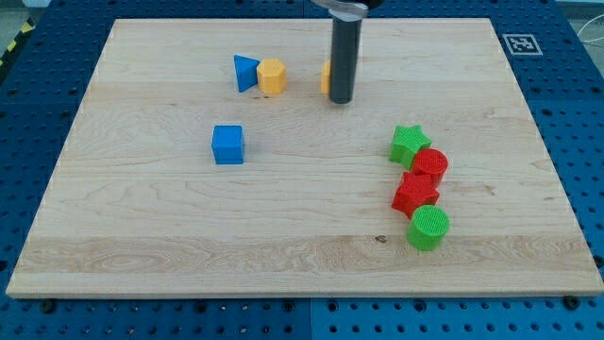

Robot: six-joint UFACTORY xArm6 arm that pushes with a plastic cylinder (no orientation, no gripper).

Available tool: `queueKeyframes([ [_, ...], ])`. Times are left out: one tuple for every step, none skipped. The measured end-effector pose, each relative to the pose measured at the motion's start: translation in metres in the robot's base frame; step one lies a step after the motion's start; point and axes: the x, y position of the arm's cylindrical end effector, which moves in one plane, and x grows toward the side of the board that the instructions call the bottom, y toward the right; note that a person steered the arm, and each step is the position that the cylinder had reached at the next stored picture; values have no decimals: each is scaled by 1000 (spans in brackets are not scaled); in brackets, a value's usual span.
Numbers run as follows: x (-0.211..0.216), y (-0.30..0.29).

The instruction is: Slide the yellow heart closer to the yellow hexagon

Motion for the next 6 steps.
queueKeyframes([
  [0, 25],
  [-21, 27],
  [-40, 21],
  [-41, 0],
  [-38, -31],
  [-38, -50],
])
